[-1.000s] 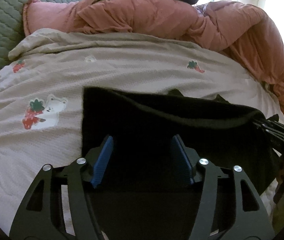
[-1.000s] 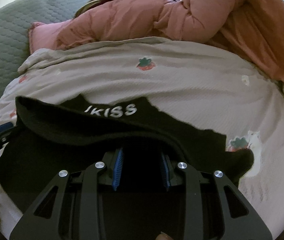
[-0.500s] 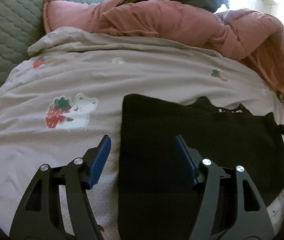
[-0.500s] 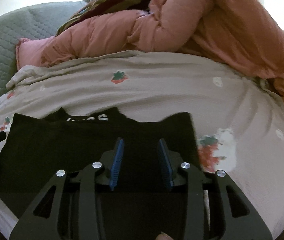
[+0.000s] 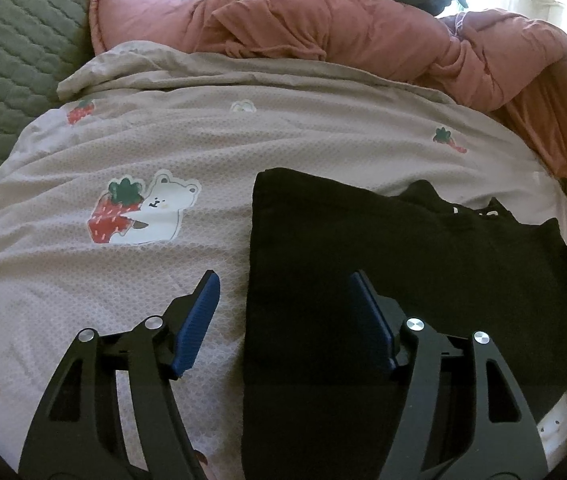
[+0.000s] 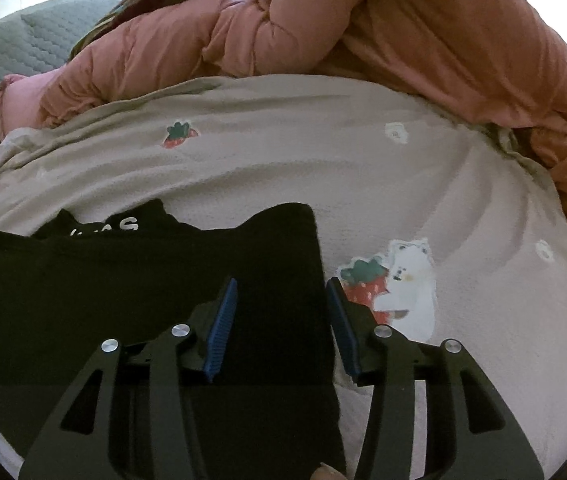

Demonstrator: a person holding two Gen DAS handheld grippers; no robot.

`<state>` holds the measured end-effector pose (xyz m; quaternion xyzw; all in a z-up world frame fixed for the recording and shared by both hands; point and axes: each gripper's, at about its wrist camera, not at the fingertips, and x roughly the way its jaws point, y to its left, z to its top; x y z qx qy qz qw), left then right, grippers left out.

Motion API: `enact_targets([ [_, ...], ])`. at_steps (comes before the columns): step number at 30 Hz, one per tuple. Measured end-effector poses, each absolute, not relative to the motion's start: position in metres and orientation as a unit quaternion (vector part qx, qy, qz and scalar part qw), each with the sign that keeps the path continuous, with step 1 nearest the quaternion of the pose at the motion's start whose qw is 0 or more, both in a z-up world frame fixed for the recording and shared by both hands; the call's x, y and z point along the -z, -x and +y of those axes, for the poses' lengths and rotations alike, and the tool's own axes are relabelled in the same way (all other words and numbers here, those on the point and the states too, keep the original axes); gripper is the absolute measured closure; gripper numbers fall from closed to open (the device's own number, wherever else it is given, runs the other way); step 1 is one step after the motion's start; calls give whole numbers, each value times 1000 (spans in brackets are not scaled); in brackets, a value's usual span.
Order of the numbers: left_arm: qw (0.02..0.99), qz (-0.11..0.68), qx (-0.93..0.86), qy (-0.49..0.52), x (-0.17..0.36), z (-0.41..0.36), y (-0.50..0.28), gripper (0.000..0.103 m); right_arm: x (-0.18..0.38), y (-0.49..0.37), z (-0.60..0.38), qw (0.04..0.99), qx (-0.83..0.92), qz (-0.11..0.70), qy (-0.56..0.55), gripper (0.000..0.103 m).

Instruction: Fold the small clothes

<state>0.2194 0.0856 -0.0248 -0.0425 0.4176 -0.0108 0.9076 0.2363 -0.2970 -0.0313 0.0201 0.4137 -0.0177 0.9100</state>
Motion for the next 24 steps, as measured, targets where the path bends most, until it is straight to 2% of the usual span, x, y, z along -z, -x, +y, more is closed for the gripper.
enact_targets([
  [9,906,421,14,38,27,83,-221,44,40,-250,-298,908,8,419,-13,58],
  [11,906,421,15,36,28,82,-221,44,41,-250,-298,908,5,418,-12,63],
  [12,906,421,16,34,28,81,-221,44,41,-249,-298,909,5,417,-12,71],
  [14,906,422,19,31,29,79,-222,52,42,-248,-299,909,4,416,-12,79],
  [16,905,424,23,26,30,77,-222,67,41,-246,-300,911,3,412,-13,87],
  [18,906,422,24,18,30,74,-221,74,40,-246,-301,912,2,409,-16,91],
  [19,907,420,24,15,30,73,-220,85,40,-245,-302,913,2,408,-18,93],
  [21,908,417,21,10,29,72,-220,102,37,-244,-304,914,0,405,-26,97],
  [24,914,404,22,21,22,76,-218,103,29,-242,-307,919,-4,392,-39,98],
])
